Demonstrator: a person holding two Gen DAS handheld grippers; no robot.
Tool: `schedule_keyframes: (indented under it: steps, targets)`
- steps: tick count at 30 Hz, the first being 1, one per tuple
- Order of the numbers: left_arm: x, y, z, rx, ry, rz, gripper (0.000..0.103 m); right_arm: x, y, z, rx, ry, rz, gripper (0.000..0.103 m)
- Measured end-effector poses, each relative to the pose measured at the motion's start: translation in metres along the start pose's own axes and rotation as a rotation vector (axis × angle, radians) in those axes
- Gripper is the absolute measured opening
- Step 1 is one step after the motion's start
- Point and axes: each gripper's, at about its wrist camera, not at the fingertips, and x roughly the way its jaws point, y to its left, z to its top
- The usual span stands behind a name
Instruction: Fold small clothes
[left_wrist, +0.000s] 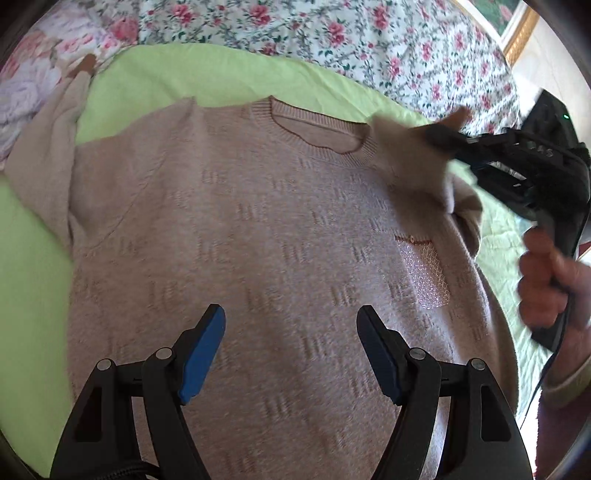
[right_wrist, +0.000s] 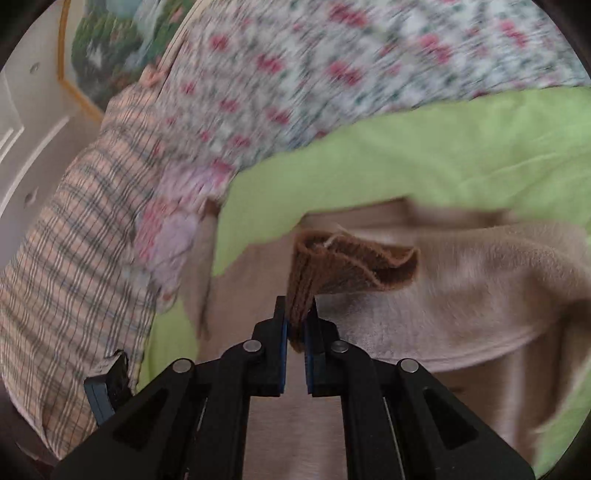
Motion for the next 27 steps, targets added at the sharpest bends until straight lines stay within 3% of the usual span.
schedule_keyframes:
  steps: [6, 9, 10, 11, 12, 15, 20, 21, 24, 27]
  targets:
    - [0.004, 0.020, -0.004, -0.028, 0.014, -0.059, 0.075, 0.076, 0.021, -0.029, 0.025, 0.160, 0.101, 0.009]
    - [0.017, 0.026, -0.003, -0.047, 0.028, -0.077, 0.077, 0.086, 0.019, -0.042, 0.059, 0.206, 0.112, 0.019]
    - [0.020, 0.027, -0.001, -0.047, 0.026, -0.077, 0.078, 0.086, 0.015, -0.043, 0.085, 0.211, 0.130, 0.036]
    - [0.023, 0.026, 0.002, -0.044, 0.020, -0.077, 0.079, 0.084, 0.011, -0.042, 0.107, 0.204, 0.144, 0.051]
    - [0.025, 0.025, 0.006, -0.044, 0.014, -0.079, 0.080, 0.079, 0.006, -0.042, 0.123, 0.190, 0.152, 0.055]
    - [0.033, 0.023, 0.018, -0.064, 0.001, -0.100, 0.083, 0.060, -0.005, -0.038, 0.145, 0.145, 0.159, 0.057]
    - [0.051, 0.026, 0.044, -0.111, -0.025, -0.063, 0.081, 0.005, -0.021, -0.032, 0.138, 0.017, 0.065, 0.057]
    - [0.052, 0.027, 0.049, -0.124, -0.038, -0.060, 0.075, -0.006, -0.024, -0.032, 0.140, -0.009, 0.042, 0.057]
    - [0.051, 0.029, 0.056, -0.108, -0.044, -0.071, 0.005, -0.040, -0.038, -0.035, 0.159, -0.093, -0.033, 0.057]
    - [0.020, 0.027, 0.058, -0.089, -0.084, -0.108, 0.004, -0.075, -0.053, -0.043, 0.172, -0.166, -0.134, 0.057]
